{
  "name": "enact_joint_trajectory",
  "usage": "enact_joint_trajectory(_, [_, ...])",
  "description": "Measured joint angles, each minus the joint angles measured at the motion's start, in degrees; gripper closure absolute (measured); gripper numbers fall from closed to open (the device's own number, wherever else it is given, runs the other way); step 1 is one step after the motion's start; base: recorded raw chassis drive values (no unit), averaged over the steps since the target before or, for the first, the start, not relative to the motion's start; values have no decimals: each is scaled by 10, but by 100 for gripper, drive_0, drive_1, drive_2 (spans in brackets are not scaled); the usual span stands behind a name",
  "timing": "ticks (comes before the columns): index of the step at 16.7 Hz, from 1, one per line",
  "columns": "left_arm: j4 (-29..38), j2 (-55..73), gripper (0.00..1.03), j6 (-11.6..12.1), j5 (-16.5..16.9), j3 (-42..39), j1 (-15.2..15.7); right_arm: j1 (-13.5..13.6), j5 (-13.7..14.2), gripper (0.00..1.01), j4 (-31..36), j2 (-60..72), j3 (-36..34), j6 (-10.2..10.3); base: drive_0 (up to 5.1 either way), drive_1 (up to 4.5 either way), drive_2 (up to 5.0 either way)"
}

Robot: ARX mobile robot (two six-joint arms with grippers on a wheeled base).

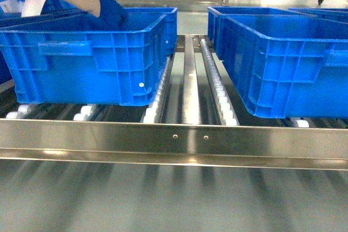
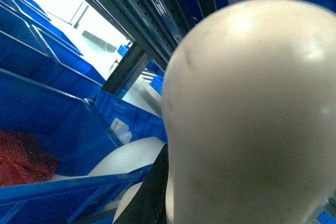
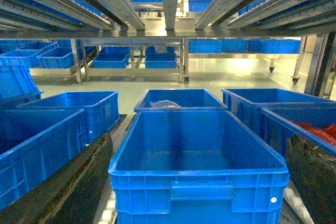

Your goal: Place part in tray to right shelf

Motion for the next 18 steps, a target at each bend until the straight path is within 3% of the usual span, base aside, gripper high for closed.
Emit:
enact_joint_trajectory(3, [68,-50,88,37,-19,-76,-9,0,0,3,0,0,0,0,0,0,0])
enact_joint_trajectory(4, [124,-90,88,62,-15,-129,-18,0,0,3,0,0,0,0,0,0,0])
enact_joint_trajectory(6, [205,-162,88,109,23,-218,-24,0,0,3,0,0,0,0,0,0,0])
enact_joint_trajectory(7, [207,-209,88,110,63,-271,-22,0,0,3,-1,0,0,0,0,0,0])
enact_joint_trajectory(8, [19,-298,88,131,191,-303,7,-19,-43,13,-120,-28,17,4,0,0,0])
enact_joint_trajectory(10, [-223,-457,88,195,374,-391,56,-27,-55,33,-194,-80,-10,5,0,0,0])
enact_joint_trajectory(12, [-287,-513,88,212,468,-465,75,-26,-59,52,-189,-99,-52,5,0,0,0])
enact_joint_trajectory(13, [-280,-518,88,217,485,-494,76,-26,-60,61,-189,-110,-70,5,0,0,0])
enact_joint_trajectory(14, [-268,-533,88,221,481,-542,84,-27,-59,77,-186,-136,-96,5,0,0,0])
enact_joint_trajectory(16, [-247,-577,88,222,481,-584,85,-26,-60,98,-187,-164,-118,5,0,0,0])
enact_joint_trajectory(18, [-242,-602,88,222,482,-608,85,-26,-60,99,-193,-188,-138,6,0,0,0])
